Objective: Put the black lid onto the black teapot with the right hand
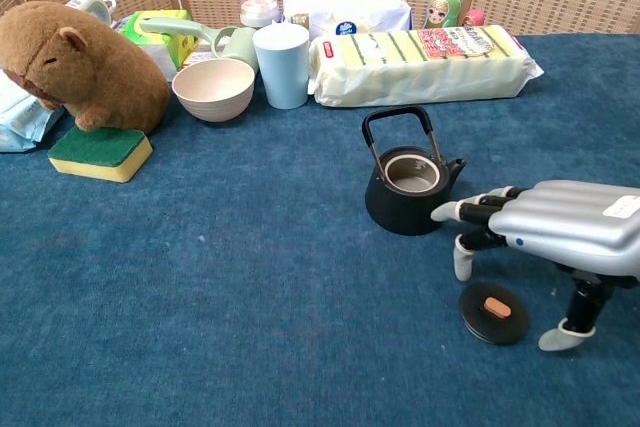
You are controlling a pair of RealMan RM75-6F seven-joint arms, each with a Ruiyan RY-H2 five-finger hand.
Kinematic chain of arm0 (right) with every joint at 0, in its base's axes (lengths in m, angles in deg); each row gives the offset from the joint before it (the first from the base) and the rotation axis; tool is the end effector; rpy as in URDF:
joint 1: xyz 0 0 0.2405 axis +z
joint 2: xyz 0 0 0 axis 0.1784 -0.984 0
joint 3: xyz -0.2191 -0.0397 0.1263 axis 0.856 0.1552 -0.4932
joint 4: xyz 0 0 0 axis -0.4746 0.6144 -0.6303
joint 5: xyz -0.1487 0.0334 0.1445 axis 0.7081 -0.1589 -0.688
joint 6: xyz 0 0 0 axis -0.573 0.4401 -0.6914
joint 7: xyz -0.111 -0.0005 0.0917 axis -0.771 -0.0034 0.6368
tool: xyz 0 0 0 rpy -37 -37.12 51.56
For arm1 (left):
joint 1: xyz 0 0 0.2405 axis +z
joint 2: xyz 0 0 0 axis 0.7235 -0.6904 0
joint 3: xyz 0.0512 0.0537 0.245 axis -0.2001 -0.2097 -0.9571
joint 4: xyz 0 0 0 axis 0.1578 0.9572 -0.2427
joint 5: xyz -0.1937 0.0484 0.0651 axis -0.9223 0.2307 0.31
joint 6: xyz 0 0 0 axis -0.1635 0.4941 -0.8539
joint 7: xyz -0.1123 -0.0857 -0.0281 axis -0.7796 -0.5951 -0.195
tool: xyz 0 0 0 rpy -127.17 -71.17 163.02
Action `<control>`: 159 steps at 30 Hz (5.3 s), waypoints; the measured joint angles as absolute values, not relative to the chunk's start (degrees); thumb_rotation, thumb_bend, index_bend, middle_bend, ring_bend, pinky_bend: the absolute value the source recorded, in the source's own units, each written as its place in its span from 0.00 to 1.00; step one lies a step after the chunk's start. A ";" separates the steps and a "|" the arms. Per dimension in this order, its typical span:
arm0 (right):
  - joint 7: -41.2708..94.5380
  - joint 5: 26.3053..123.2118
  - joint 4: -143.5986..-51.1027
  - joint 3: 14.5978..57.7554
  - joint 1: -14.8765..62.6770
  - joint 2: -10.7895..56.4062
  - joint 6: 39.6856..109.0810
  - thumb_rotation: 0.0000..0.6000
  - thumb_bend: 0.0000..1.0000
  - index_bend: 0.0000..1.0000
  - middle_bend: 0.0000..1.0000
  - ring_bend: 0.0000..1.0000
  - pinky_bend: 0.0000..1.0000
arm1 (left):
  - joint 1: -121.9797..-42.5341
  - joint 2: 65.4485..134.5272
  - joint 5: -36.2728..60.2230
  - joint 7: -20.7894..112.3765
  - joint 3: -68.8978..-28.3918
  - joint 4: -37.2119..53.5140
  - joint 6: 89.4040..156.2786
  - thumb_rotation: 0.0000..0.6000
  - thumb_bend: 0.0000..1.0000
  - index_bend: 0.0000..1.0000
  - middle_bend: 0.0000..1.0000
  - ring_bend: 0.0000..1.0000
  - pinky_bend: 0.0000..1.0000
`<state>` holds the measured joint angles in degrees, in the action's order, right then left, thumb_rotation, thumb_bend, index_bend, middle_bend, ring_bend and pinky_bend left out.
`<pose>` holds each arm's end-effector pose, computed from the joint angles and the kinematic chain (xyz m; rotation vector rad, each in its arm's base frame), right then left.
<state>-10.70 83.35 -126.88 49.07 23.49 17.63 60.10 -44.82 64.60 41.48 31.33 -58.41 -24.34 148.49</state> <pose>-0.1794 -0.2281 -0.0151 2.2657 -0.8252 0.6032 -0.2902 0.1308 0.2220 -1.3067 -1.0755 -1.0012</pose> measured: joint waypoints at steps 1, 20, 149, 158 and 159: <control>-10.59 83.57 -126.64 49.14 23.49 17.77 60.21 1.00 0.06 0.35 0.00 0.00 0.00 | -44.82 64.61 41.45 31.35 -58.41 -24.35 148.49 1.00 0.09 0.00 0.00 0.00 0.00; -6.38 87.48 -125.47 50.47 23.07 17.74 61.88 1.00 0.16 0.43 0.00 0.00 0.00 | -44.84 64.67 41.36 31.61 -58.40 -24.46 148.36 1.00 0.09 0.00 0.00 0.00 0.00; 2.53 55.51 -118.45 35.45 40.50 22.61 68.14 1.00 0.21 0.14 0.00 0.00 0.00 | -44.76 63.43 41.33 27.83 -58.50 -23.87 148.41 1.00 0.09 0.00 0.00 0.00 0.00; 0.04 52.47 -114.23 34.45 41.76 25.48 67.80 1.00 0.21 0.14 0.00 0.00 0.00 | -44.86 63.30 41.06 27.34 -58.41 -23.77 148.18 1.00 0.09 0.00 0.00 0.00 0.00; -0.20 52.13 -114.10 34.36 41.85 25.62 67.70 1.00 0.21 0.14 0.00 0.00 0.00 | -44.87 63.30 41.07 27.41 -58.42 -23.79 148.16 1.00 0.09 0.00 0.00 0.00 0.00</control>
